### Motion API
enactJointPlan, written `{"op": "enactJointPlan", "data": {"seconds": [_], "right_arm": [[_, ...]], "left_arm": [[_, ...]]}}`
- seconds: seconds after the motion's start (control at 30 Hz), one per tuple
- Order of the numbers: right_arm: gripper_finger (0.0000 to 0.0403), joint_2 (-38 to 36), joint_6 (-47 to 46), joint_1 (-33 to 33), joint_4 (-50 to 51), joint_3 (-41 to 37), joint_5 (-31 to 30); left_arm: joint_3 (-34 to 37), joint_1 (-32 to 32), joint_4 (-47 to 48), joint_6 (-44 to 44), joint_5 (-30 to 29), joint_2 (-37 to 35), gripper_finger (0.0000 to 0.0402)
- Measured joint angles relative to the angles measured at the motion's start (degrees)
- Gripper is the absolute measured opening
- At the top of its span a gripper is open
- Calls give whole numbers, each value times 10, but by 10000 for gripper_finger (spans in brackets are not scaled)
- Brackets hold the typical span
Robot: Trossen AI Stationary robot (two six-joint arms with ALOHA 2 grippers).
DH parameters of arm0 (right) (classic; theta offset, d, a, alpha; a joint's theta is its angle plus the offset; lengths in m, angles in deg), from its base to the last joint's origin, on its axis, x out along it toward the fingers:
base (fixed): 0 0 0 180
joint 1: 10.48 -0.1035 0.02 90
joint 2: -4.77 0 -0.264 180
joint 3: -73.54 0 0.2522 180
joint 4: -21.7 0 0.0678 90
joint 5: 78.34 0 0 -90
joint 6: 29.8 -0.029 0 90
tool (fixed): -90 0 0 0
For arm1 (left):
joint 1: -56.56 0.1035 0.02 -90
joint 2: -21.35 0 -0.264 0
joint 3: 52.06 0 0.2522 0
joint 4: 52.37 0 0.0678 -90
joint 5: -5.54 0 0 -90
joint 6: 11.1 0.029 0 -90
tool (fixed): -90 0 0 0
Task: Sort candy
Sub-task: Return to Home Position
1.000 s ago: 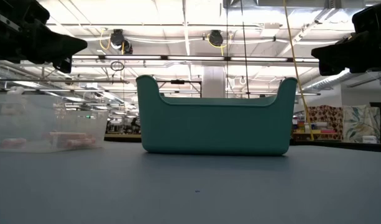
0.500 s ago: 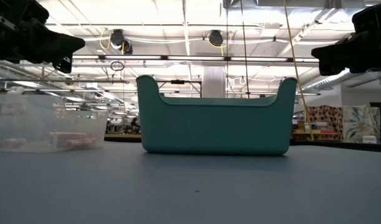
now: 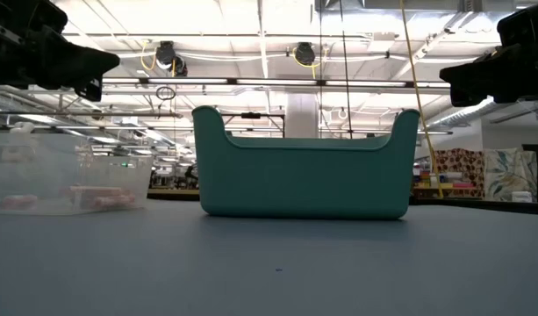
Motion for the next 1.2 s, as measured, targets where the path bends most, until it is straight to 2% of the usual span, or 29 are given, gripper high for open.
{"op": "enactJointPlan", "data": {"seconds": [0.3, 0.53, 1.2], "right_arm": [[0, 0, 0, 0, 0, 0, 0], [0, 0, 0, 0, 0, 0, 0], [0, 0, 0, 0, 0, 0, 0]], "left_arm": [[0, 1, 0, 17, -8, 0, 0], [0, 14, -2, -20, -17, 0, 0], [0, 14, -4, -18, -17, 0, 19]]}}
